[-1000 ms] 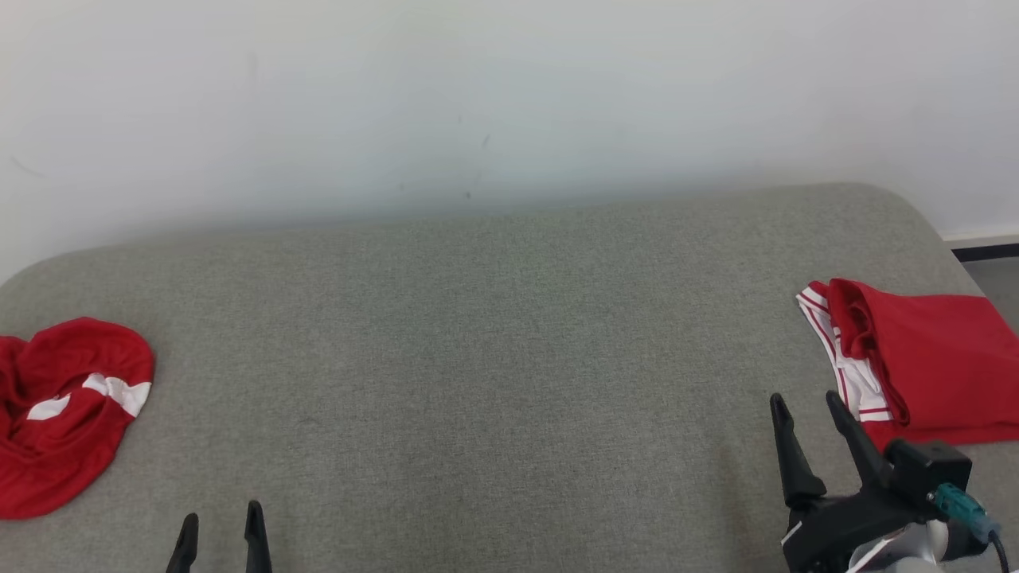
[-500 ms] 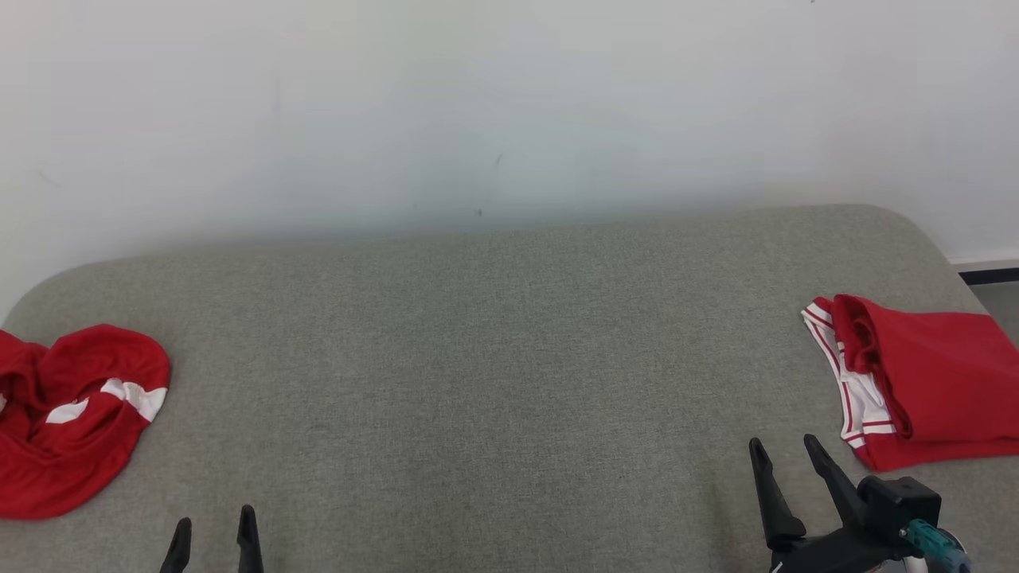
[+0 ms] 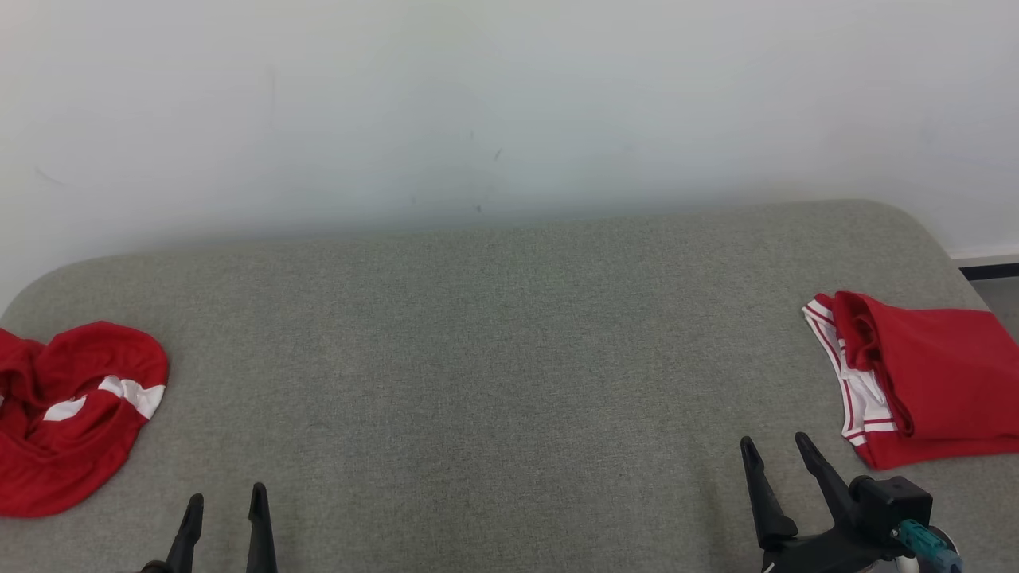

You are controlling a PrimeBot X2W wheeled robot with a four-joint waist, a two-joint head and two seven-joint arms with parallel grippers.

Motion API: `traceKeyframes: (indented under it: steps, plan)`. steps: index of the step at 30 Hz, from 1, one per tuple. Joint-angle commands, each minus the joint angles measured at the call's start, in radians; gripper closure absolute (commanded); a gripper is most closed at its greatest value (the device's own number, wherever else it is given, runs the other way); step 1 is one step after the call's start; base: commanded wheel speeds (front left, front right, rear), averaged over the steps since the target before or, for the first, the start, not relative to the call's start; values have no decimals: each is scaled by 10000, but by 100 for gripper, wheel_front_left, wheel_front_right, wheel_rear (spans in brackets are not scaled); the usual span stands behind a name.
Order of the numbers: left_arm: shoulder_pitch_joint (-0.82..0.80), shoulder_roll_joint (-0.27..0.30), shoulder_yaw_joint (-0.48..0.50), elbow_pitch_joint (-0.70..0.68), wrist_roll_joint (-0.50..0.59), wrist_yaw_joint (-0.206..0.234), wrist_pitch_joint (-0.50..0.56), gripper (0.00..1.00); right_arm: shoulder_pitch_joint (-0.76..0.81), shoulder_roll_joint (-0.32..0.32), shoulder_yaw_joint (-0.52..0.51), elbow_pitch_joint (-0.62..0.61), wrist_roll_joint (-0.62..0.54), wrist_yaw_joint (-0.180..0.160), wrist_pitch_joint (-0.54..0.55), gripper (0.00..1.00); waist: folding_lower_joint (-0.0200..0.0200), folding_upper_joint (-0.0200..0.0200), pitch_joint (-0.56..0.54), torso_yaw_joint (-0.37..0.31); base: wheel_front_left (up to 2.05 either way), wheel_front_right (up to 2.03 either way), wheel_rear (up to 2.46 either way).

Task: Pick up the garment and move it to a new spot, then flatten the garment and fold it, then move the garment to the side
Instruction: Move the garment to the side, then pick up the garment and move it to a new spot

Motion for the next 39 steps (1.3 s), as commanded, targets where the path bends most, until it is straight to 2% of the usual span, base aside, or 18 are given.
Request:
traceKeyframes:
  steps: [1, 14, 20, 31, 39]
  plan:
    - [-80, 0, -56, -16, 17, 77, -17, 0, 7, -39, -1, -31, -55, -26, -21, 0, 0, 0, 1, 4, 0, 0, 0]
    - [189, 1, -503, -394, -120, 562, -17, 0, -44, -39, -47, -52, -107, -26, -62, 0, 0, 0, 21, -2, 0, 0, 0]
    - [313, 1, -654, -531, -100, 738, -17, 0, -25, -39, -20, -2, -103, -26, -56, 0, 0, 0, -8, 257, 0, 0, 0]
    - [638, 3, -750, -825, -31, 924, -17, 0, 21, 80, 126, 51, -56, -26, -86, 0, 0, 0, -197, 1601, 0, 0, 0]
    - [855, 1, -494, -813, 199, 870, -17, 0, 12, 281, 305, 186, 1, -26, -160, 0, 0, 0, -365, 2907, 0, 0, 0]
